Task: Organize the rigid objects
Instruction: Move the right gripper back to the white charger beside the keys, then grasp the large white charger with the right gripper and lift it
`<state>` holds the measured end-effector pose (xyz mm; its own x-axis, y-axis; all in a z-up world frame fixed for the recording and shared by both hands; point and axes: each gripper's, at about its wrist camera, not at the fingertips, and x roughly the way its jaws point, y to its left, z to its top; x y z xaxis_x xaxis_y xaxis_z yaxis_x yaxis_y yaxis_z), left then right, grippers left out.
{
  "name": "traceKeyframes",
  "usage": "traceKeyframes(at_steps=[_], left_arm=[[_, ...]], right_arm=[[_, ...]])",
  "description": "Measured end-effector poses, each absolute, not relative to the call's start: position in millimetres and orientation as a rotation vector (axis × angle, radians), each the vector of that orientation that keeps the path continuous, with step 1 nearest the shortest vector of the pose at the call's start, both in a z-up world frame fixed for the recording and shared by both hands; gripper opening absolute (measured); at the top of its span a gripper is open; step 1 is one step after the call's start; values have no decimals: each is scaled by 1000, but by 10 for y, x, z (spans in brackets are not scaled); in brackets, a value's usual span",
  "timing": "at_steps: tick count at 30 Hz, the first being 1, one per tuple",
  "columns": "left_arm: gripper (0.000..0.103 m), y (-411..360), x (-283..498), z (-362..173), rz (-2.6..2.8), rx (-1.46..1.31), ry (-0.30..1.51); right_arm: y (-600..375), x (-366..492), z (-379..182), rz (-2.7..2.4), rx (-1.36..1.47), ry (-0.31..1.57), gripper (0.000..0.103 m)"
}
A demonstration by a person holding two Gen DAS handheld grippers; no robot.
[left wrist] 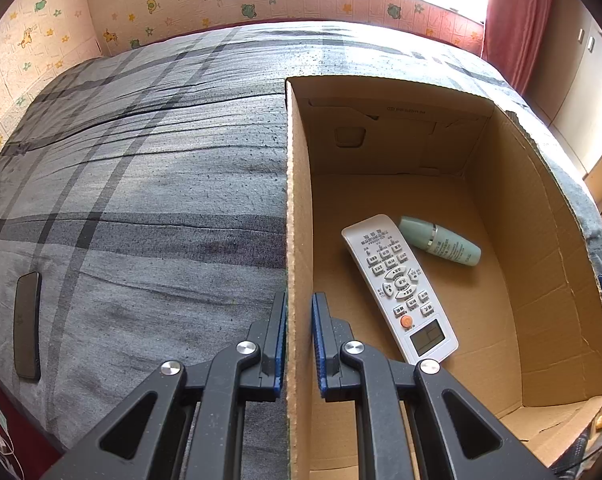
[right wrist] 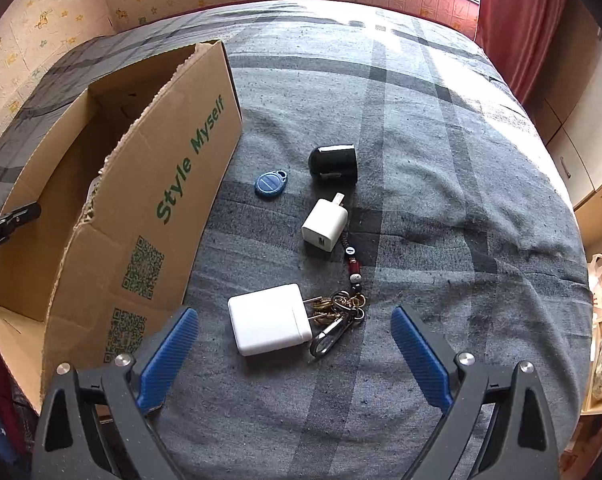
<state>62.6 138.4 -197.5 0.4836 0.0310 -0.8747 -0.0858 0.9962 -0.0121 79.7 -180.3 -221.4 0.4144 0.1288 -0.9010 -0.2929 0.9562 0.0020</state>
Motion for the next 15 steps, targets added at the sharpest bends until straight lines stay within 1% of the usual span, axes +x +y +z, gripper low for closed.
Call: traceKeyframes(at_steps=[5,9,12,15], left_arm=[[13,1367,635,-1969,75,-54,1066],[13,1365,644,-1962,76,-57,1069],[13,1366,645,-1964,77,-57,1069],[13,1369,645,-1965,77,-60,1069]], right_arm=[[-1733,818,-2376,316,-177,1136,99],[-1700,858,-2496,335,-200,1164,96],[-1688,894,-2549,335,-212,1178,91],[-1694,926,-2588,331,-210,1188,90]])
